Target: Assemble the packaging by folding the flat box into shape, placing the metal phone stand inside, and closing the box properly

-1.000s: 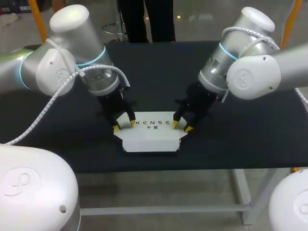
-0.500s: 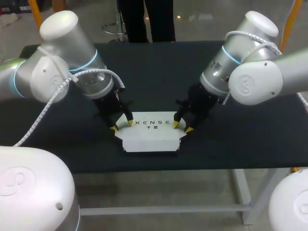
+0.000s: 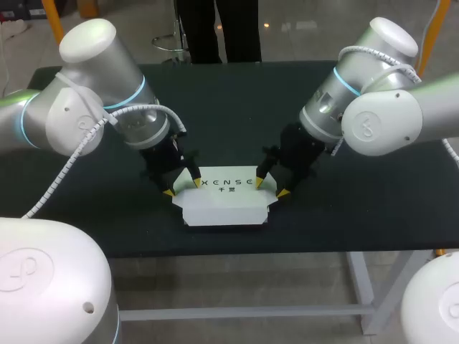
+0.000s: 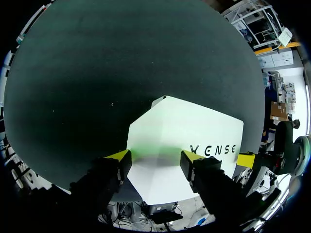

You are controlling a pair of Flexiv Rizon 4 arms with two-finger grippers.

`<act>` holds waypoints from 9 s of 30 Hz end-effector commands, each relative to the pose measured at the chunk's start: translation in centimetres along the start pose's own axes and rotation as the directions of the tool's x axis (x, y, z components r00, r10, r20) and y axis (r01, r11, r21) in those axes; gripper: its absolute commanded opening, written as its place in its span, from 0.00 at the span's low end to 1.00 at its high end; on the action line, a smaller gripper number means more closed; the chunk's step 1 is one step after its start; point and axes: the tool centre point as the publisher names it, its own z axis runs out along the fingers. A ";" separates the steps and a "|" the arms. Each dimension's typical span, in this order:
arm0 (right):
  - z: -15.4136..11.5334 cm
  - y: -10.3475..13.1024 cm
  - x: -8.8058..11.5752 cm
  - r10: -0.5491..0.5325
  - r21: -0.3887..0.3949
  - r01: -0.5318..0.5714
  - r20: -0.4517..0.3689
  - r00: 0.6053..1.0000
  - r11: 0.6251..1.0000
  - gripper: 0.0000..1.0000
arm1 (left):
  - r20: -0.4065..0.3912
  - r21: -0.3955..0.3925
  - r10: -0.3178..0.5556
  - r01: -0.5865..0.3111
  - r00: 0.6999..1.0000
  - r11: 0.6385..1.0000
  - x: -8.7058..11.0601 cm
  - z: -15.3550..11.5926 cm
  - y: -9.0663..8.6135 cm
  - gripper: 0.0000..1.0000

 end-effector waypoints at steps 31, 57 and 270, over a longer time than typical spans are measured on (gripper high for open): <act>-0.1 0.1 -0.1 -0.001 0.008 0.002 -0.003 1.000 1.000 0.69 | 0.004 0.003 -0.001 0.001 1.000 1.000 0.1 0.1 0.0 0.68; -2.2 -2.9 -1.5 0.021 -0.073 -0.019 0.036 0.999 0.997 0.68 | 0.054 0.002 0.008 -0.009 0.999 1.000 0.4 0.4 0.1 0.61; 0.3 1.3 1.8 -0.014 0.122 0.039 -0.202 0.979 0.992 0.43 | -0.207 -0.263 -0.054 -0.002 0.977 0.965 1.7 -1.3 1.0 0.58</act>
